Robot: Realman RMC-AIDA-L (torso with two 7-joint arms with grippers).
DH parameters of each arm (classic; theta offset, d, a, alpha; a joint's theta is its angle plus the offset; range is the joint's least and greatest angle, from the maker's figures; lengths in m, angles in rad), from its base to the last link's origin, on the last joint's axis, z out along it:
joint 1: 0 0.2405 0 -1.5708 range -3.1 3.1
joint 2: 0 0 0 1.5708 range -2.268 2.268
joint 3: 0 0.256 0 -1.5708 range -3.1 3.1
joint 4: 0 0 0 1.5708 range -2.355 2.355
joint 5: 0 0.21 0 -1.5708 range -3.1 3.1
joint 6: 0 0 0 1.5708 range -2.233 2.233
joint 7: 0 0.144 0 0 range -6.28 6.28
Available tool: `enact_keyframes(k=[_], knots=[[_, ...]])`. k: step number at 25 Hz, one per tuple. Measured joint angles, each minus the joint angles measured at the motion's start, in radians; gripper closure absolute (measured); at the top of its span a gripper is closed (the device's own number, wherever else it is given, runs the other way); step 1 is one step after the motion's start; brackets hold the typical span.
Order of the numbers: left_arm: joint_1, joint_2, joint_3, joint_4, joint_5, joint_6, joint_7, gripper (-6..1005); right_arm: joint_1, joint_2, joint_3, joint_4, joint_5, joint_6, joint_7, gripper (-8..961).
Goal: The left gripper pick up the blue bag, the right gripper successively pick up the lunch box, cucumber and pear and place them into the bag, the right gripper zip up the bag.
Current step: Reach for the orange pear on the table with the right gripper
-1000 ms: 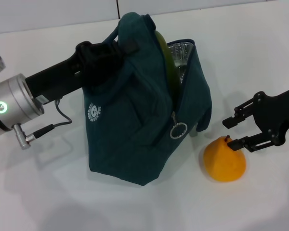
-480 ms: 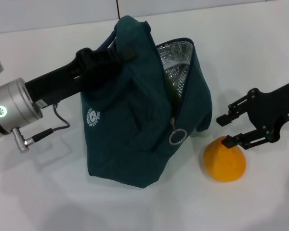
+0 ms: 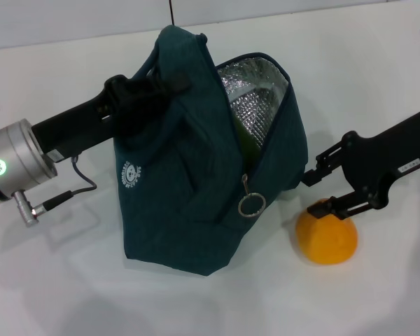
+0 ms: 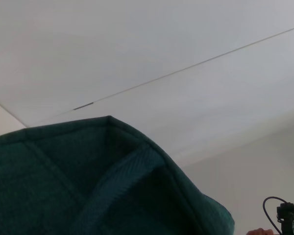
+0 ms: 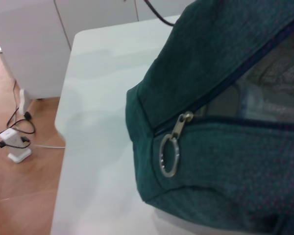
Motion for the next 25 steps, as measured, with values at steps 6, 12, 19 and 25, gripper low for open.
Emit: enact_keyframes(k=[6, 12, 19, 25], knots=[[0.001, 0.001, 0.000, 0.000, 0.000, -0.002, -0.002, 945, 0.001, 0.005, -0.034, 0.020, -0.002, 0.035, 0.003, 498], [0.001, 0.002, 0.000, 0.000, 0.000, -0.002, -0.003, 945, 0.002, 0.007, -0.040, 0.023, -0.007, 0.045, 0.005, 509], [0.002, 0.002, 0.000, 0.000, 0.000, -0.002, -0.003, 945, 0.004, 0.006, -0.038, 0.010, -0.017, 0.038, 0.045, 522], [0.004, 0.005, 0.000, 0.000, 0.000, 0.000, -0.003, 945, 0.004, -0.001, -0.029, 0.004, 0.005, 0.010, 0.067, 533]])
